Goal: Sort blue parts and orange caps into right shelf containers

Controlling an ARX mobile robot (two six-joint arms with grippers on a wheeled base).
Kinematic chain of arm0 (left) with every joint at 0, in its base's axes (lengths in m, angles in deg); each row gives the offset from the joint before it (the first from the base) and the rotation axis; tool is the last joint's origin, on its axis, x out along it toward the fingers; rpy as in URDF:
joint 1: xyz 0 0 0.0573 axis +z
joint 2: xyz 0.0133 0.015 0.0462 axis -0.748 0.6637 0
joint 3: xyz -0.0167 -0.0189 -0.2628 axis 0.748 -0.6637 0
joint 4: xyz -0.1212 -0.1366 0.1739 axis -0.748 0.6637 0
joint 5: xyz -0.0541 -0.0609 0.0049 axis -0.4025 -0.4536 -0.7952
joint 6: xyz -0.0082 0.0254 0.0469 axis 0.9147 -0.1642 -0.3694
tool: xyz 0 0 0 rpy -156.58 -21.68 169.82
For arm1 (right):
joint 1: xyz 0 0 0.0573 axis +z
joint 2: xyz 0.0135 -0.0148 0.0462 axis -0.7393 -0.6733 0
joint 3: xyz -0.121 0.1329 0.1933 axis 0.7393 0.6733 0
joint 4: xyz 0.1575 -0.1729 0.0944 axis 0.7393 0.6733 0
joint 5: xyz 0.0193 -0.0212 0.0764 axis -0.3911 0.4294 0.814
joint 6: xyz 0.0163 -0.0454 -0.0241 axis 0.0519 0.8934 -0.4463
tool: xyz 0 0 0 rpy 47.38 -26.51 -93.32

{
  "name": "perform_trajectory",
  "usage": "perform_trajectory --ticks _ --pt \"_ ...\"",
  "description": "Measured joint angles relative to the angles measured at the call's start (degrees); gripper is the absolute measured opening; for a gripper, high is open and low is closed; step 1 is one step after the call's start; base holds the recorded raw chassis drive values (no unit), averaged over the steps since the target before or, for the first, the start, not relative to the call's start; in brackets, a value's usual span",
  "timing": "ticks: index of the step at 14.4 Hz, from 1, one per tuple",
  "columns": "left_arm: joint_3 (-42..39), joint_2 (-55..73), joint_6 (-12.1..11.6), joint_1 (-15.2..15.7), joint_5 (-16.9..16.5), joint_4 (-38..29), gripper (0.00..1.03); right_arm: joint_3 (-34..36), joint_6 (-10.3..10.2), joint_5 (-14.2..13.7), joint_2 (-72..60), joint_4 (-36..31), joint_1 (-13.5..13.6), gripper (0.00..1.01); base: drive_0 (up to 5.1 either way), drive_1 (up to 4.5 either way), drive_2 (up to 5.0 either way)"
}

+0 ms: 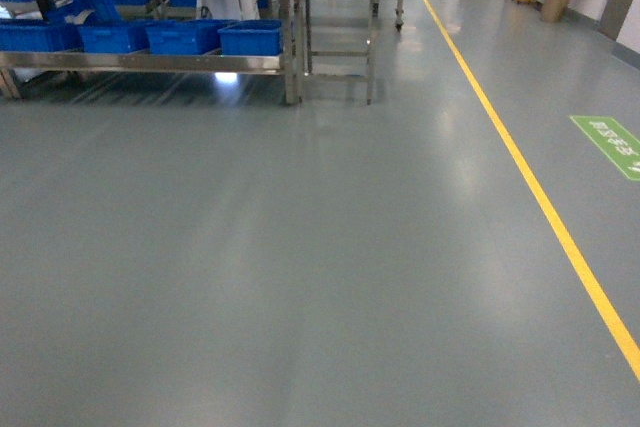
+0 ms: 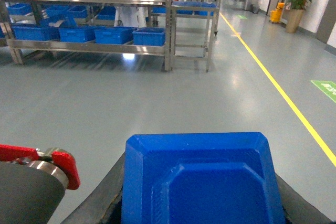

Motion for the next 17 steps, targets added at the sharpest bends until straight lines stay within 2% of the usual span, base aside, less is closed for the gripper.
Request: perform_trajectory --ticks 1,3,17 --pt "0.0 0.0 0.0 0.0 0.0 0.0 0.43 0.0 0.0 0.0 0.0 0.0 0.0 0.43 -1.6 -1.64 -1.6" --pt "0.0 0.0 0.0 0.0 0.0 -0.3 0.43 0.0 0.0 0.0 0.0 -0.2 0.0 0.43 -1.3 3.02 -5.6" --pt "0.0 0.0 0.0 0.0 0.0 -0.1 0.43 0.0 0.0 0.0 0.0 0.2 0.0 0.43 0.1 4.40 -4.3"
